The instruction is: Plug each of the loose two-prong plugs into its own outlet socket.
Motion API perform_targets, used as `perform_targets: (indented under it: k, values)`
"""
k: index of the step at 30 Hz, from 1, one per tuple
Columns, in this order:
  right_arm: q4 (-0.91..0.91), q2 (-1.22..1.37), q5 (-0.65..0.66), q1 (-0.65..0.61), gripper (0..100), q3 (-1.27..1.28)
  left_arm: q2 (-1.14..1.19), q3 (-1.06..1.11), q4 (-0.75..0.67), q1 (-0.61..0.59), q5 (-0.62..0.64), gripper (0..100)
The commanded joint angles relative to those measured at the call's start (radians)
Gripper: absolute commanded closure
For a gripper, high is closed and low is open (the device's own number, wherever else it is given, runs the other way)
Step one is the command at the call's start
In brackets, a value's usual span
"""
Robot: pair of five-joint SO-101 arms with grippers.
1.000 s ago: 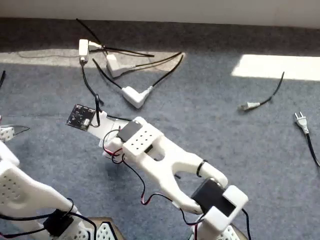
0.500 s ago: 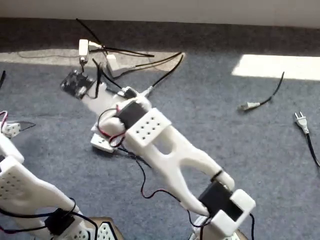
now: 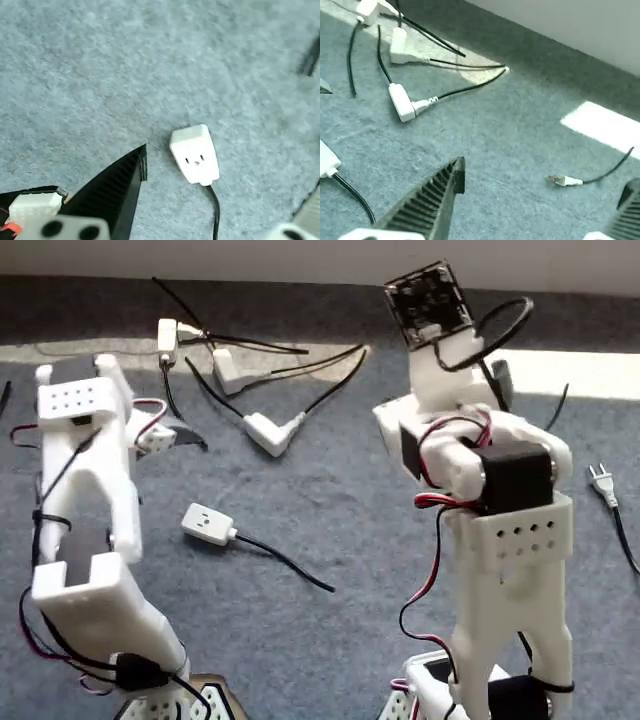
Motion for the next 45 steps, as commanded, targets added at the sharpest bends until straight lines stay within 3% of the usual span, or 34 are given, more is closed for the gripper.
perform_targets:
  k: [1,8,16,24,31,38,45]
  values:
    - [-0.054,-0.059,0.008,0.033,55.3,0.162,-0.107,0.022,0.018,0.208,0.100,52]
    - [-0.208,-0.176,0.008,0.033,55.3,0.519,-0.105,0.113,0.006,0.335,0.112,52]
    - [-0.473,-0.397,0.006,0.027,55.3,0.842,-0.105,0.366,-0.269,0.378,0.112,52]
    - [-0.704,-0.501,0.006,0.027,55.4,1.073,-0.102,0.397,-0.324,0.302,0.110,52]
    - [-0.713,-0.501,0.006,-0.019,55.4,1.089,0.030,0.401,-0.315,0.206,0.106,52]
    - [-0.713,-0.501,0.006,-0.027,55.4,1.090,0.131,0.364,-0.275,0.110,-0.028,52]
    - [-0.713,-0.501,0.006,-0.027,55.4,1.090,0.228,0.312,-0.250,0.093,-0.031,52]
